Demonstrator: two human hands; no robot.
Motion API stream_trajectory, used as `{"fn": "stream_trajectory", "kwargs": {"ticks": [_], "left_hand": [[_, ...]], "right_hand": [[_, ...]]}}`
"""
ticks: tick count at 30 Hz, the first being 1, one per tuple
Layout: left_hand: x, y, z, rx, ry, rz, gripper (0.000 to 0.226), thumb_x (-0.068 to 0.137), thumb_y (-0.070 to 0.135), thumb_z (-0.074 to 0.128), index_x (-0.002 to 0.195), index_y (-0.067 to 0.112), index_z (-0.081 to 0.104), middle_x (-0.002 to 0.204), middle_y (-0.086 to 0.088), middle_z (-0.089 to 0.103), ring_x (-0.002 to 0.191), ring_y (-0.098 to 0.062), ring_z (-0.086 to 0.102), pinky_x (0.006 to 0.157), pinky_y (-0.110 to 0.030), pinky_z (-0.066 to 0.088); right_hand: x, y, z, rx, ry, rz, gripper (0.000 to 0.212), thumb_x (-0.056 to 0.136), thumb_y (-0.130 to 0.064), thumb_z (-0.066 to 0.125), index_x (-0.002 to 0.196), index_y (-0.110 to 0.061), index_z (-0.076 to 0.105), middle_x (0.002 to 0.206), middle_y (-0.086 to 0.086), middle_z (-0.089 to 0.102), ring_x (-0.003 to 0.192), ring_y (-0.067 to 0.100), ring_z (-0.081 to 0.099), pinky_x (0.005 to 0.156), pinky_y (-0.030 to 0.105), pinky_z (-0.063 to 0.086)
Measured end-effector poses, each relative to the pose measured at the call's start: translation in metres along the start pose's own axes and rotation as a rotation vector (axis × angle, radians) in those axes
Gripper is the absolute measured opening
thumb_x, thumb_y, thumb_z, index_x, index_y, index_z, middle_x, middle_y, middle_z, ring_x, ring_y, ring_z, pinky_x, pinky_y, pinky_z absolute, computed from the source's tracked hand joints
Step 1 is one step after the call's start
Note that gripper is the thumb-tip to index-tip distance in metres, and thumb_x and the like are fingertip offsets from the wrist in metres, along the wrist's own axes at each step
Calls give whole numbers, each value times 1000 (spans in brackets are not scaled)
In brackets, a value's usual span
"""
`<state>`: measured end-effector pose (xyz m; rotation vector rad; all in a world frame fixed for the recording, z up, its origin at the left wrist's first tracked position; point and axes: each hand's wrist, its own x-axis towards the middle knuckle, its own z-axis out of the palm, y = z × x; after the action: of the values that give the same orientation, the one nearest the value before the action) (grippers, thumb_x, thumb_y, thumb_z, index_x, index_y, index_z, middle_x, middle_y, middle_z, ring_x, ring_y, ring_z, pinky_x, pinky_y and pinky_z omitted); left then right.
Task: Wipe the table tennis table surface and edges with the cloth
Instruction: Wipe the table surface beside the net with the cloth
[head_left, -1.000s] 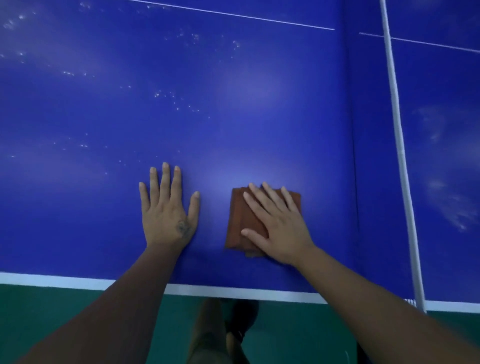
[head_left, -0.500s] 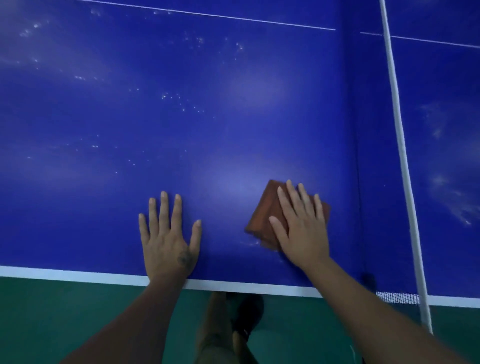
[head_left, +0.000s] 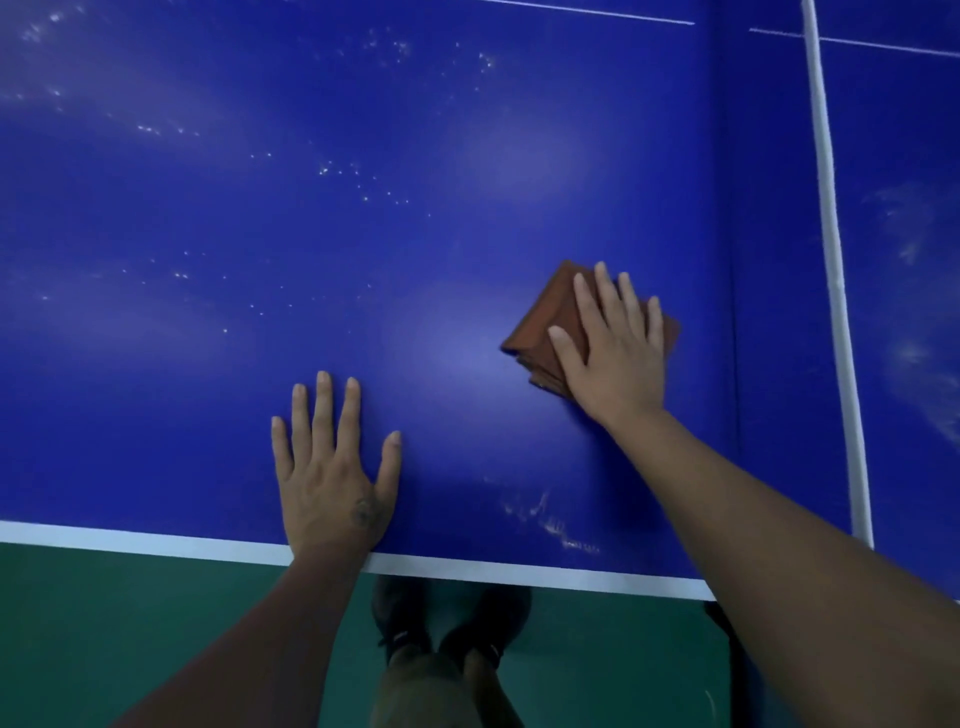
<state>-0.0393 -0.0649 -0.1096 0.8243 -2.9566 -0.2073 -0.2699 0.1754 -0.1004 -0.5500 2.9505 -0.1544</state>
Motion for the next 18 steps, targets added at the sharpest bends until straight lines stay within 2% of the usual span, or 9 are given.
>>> {"fn": "stream_trajectory", "kwargs": {"ticks": [7,12,14,18], "left_hand": [[0,4,-5,-3,4,-11,77,105,60,39,170,19,30,179,-6,19,167,-27,8,134,-57,12],[1,4,-6,9,-32,-18,78,105,62,36,170,21,27,180,-5,16,168,-26,6,135,-55,9],[0,4,-6,4,-30,-18,77,105,61,37,170,20,28,180,-5,17,168,-26,6,135,-55,9],[-1,5,-6,-6,-13,-22,76,105,59,38,170,20,30,179,-5,19,167,-27,9,135,-54,8]], "right_hand": [[-99,-36,24,31,-4,-460,73,104,-63,39,166,-28,24,175,-5,11,162,21,11,127,57,18],[-132,-19,26,63,-123,-784,73,105,-65,41,166,-31,20,176,-7,7,162,21,7,130,54,9],[-108,-7,20,46,-122,-766,70,106,-64,38,166,-32,22,175,-6,11,162,20,10,130,53,9],[-38,22,2,48,-26,-313,66,106,-60,31,165,-31,26,174,-4,18,161,21,16,130,52,9]]}}
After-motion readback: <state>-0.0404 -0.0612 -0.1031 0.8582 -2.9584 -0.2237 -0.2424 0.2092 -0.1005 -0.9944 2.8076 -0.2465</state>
